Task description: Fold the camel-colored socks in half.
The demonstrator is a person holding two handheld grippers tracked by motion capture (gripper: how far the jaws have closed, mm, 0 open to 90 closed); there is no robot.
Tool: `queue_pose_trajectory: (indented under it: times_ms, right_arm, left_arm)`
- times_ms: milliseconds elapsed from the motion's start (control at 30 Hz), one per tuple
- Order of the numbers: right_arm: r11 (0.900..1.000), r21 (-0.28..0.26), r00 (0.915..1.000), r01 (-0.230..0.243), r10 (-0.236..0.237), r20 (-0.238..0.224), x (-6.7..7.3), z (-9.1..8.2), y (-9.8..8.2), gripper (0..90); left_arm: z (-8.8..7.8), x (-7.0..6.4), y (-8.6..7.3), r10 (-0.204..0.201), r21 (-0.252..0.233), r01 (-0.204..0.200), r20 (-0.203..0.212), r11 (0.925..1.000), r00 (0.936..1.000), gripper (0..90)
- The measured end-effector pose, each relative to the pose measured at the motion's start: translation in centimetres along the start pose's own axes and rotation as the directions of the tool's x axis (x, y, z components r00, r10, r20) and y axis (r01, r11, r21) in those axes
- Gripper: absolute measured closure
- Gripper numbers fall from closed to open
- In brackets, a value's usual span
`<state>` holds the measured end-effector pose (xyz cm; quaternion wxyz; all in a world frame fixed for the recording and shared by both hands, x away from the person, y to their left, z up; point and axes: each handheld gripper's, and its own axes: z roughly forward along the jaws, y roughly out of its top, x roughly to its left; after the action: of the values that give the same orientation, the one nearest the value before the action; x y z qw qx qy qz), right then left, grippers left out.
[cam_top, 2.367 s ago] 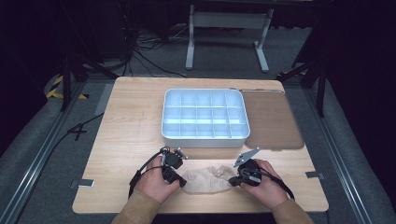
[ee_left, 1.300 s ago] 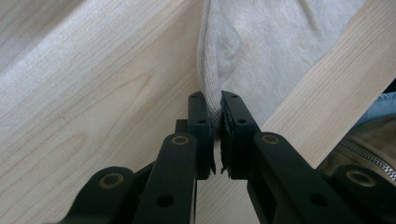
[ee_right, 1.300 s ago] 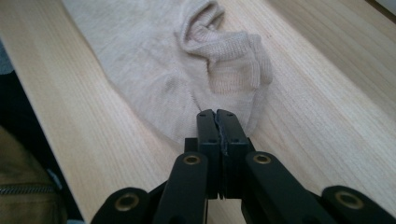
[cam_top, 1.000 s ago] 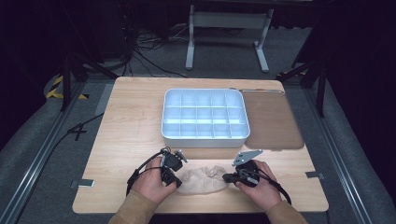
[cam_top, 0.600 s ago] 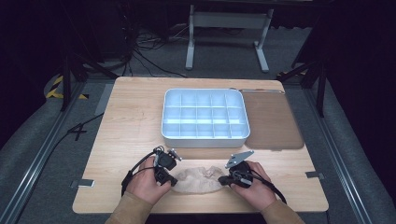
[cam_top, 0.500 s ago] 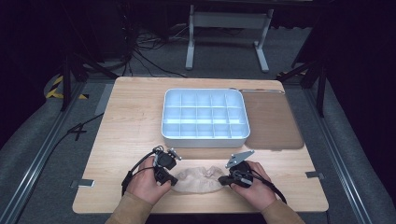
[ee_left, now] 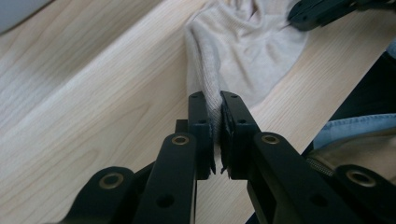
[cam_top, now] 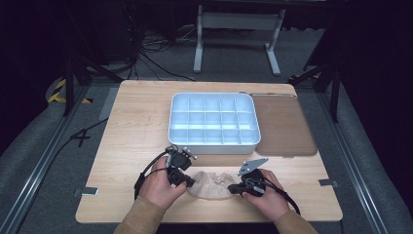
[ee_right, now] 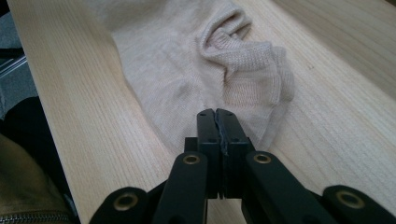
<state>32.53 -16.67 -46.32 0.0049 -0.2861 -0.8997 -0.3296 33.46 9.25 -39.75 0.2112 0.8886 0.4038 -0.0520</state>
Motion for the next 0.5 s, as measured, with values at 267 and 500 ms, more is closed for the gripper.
queue_pose_trajectory:
  times_ms: [267,500]
  right_arm:
    - [1.000,-0.002,0.9998,0.014,-0.014,0.013,0.2,0.0,-0.1,89.9]
    - [1.000,-0.013,0.9999,0.008,-0.008,0.008,0.2,0.0,-0.3,89.8]
  left_arm:
    - [0.3,-1.3,1.3,0.028,-0.043,-0.027,0.038,0.9987,0.9989,83.7]
    - [0.7,-1.8,2.2,0.041,-0.065,-0.038,0.040,0.9972,0.9984,83.3]
